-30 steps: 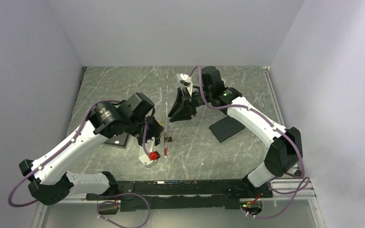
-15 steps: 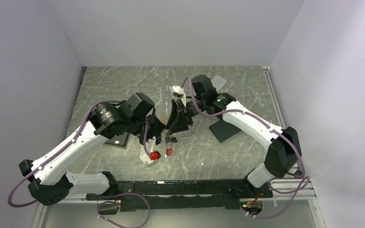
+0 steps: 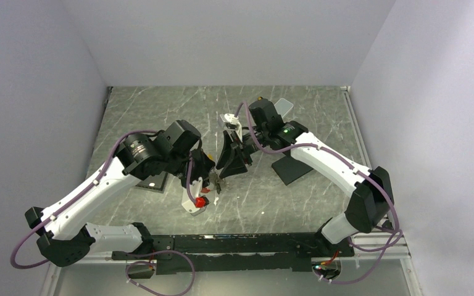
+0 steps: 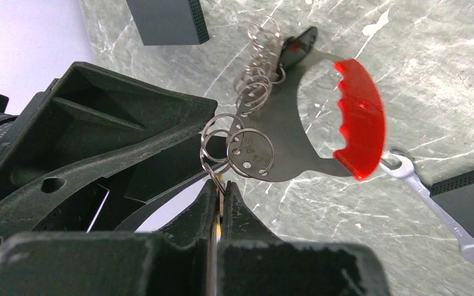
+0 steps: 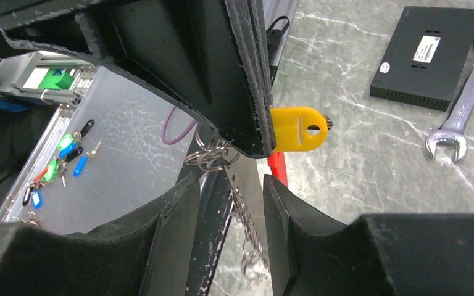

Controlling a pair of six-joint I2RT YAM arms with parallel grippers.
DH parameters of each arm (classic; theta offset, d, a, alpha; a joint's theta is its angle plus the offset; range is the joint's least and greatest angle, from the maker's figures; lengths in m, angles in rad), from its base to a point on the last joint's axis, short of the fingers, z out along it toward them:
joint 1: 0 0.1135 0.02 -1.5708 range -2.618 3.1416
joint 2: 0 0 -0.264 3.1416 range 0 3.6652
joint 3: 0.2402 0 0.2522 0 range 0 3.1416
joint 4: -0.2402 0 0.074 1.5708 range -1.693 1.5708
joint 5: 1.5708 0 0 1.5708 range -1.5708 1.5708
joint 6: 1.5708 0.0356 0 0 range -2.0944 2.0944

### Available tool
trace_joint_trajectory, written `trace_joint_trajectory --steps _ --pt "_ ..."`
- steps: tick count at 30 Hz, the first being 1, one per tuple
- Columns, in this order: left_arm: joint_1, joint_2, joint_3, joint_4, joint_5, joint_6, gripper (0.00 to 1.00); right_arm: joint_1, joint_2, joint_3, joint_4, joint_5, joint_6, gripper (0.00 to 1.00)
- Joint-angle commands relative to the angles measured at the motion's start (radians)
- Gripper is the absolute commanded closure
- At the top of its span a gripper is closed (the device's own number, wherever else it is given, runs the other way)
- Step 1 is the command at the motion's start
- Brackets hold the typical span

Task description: Remove the keys from the keyring

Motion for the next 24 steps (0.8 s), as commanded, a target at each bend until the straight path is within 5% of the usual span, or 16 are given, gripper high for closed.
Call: trace_joint_trajectory --steps 1,11,24 --pt "-0.005 0.006 0.02 -0.007 0.021 0.084 1.0 0.005 -0.046 0.016 0.009 0.007 0.01 0.54" --pt "-0.005 0.008 0.017 -0.015 0.005 0.079 1.0 0.005 -0.049 0.013 0.066 0.024 0.1 0.65" --pt "-0.005 0.028 0.034 -0.017 0.004 0.067 1.0 0.012 -0.039 0.029 0.088 0.03 0.13 0.67"
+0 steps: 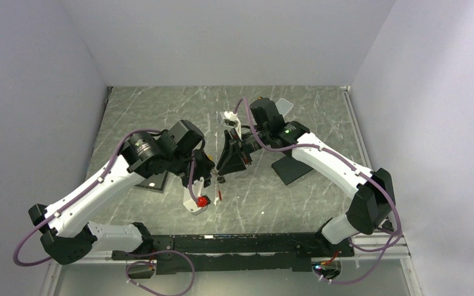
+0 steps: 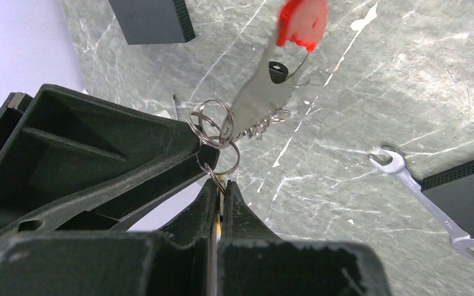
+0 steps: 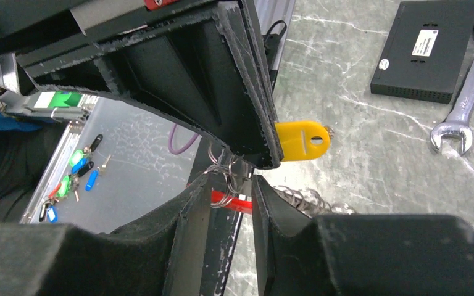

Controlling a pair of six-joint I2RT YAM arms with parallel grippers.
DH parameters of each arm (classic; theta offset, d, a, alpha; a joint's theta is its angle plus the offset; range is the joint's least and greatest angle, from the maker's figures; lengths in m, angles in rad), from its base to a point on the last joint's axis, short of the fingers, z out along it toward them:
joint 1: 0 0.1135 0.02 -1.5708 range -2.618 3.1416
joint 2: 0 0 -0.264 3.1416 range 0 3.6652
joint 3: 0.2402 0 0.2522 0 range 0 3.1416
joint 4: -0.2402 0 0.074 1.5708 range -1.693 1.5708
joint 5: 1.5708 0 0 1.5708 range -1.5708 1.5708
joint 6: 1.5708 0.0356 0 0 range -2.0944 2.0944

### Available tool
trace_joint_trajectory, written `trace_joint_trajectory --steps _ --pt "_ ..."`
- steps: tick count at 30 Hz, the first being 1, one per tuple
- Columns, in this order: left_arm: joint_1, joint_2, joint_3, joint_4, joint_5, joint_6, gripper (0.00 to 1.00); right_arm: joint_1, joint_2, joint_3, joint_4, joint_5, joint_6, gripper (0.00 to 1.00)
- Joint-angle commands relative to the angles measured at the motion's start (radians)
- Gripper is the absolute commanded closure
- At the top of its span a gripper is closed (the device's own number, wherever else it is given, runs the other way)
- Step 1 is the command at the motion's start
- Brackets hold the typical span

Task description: Remove the keys from the keyring

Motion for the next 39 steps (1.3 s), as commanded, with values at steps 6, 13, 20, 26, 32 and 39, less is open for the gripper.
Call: trace_joint_trajectory --steps 6,13,20,26,32,39 --pt "-0.005 0.014 0.039 0.001 0.022 0.057 1.0 0.029 -0.018 0.053 0.015 0.015 -0.025 0.72" --pt "-0.005 0.006 0.041 0.0 0.01 0.035 1.0 0.031 -0.027 0.022 -0.013 0.063 -0.066 0.84" --pt "-0.005 -0.006 0.027 0.014 -0.027 0.004 1.0 0.031 -0.037 0.0 -0.008 0.086 -0.052 1.0" --pt "-0.005 -0.026 0.008 0.034 -0.064 -0.024 1.0 0.031 -0.046 0.003 -0.001 0.16 0.007 1.0" --pt "-0.005 -0.042 0.002 0.032 -0.089 -0.048 1.0 0.03 -0.055 -0.003 -0.002 0.25 0.054 1.0" --pt "-0.004 -0.046 -0.002 0.034 -0.096 -0.071 1.0 0.029 -0.059 0.005 0.003 0.332 0.098 1.0"
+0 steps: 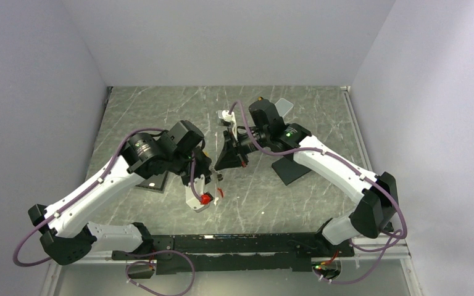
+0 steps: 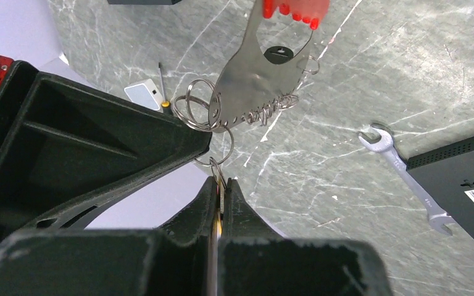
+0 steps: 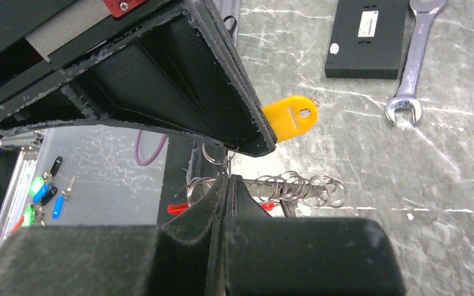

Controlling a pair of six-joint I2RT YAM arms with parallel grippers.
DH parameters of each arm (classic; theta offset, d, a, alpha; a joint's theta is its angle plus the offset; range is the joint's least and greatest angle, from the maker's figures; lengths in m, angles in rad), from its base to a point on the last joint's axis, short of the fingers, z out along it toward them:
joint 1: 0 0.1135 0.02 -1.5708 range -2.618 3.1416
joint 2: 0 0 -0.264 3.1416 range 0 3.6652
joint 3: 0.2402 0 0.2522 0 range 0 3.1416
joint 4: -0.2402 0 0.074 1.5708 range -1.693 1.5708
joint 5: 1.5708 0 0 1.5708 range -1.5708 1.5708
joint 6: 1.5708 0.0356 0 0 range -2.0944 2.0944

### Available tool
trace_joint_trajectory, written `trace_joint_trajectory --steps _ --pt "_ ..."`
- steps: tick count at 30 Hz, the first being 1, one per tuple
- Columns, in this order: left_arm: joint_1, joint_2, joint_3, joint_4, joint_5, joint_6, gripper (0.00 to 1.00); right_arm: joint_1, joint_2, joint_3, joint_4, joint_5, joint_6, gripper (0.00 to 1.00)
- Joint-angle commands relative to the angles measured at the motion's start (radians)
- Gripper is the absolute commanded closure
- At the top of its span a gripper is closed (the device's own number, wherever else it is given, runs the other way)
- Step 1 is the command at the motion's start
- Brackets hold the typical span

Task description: Remove the keys from the keyring

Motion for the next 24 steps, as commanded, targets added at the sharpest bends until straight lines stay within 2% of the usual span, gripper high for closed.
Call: trace_joint_trajectory --steps 1,8,15,24 --pt "-0.004 -0.04 0.007 0.026 -0.011 -0.014 1.0 -0.006 -0.024 0.004 -0.004 0.129 0.049 1.0" --pt "-0.003 -0.036 -0.013 0.102 -0.032 -0.138 1.0 -0.004 -0.018 0.037 -0.009 0.285 0.126 1.0" --pt "-0.005 0.004 -0.032 0.236 -0.082 -0.371 1.0 -0.005 -0.007 0.046 -0.001 0.341 0.161 1.0" --pt "-0.005 0.059 0.036 0.203 -0.091 -0.552 1.0 -0.045 -0.017 0.05 0.0 0.49 0.197 1.0"
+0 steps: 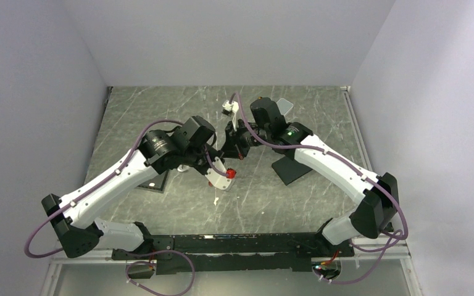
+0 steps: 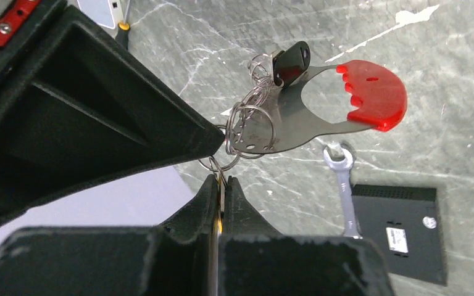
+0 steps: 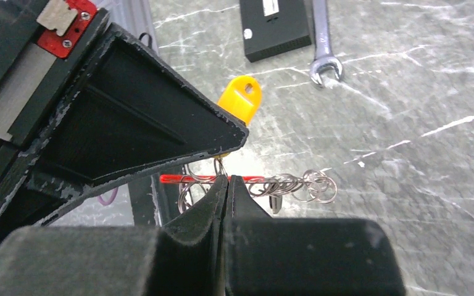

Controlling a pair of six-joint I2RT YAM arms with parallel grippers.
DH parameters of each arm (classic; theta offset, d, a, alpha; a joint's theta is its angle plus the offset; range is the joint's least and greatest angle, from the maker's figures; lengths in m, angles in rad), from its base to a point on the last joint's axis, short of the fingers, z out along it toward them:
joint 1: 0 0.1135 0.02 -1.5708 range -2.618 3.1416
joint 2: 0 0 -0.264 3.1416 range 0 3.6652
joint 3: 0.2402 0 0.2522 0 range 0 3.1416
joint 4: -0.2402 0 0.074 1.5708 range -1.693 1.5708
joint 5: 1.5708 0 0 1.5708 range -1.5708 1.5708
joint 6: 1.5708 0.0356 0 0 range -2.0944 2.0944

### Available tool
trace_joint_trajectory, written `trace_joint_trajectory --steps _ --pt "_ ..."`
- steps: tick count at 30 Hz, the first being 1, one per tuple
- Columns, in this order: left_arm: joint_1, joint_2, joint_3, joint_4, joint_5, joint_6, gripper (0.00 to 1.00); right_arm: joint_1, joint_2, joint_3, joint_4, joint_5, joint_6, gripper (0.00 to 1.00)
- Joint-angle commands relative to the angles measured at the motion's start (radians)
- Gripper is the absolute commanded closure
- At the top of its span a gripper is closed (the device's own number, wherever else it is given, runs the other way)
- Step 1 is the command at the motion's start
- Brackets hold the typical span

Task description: Remove the keys from the keyring

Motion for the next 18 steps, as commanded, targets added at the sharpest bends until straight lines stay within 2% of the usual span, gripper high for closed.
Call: trace_joint_trajectory --steps 1,8,18 --pt "-0.01 -0.005 0.079 0.02 0.033 -0.13 1.0 -0.047 -0.014 0.035 0.009 0.175 0.035 1.0" --pt "-0.009 0.034 0.127 -0.046 0.037 -0.191 1.0 -0.067 -0.021 0.034 0.013 0.221 0.053 1.0" --pt "-0.008 0.038 0.084 -0.047 0.035 -0.248 1.0 -0.119 -0.042 0.04 0.033 0.198 0.095 1.0"
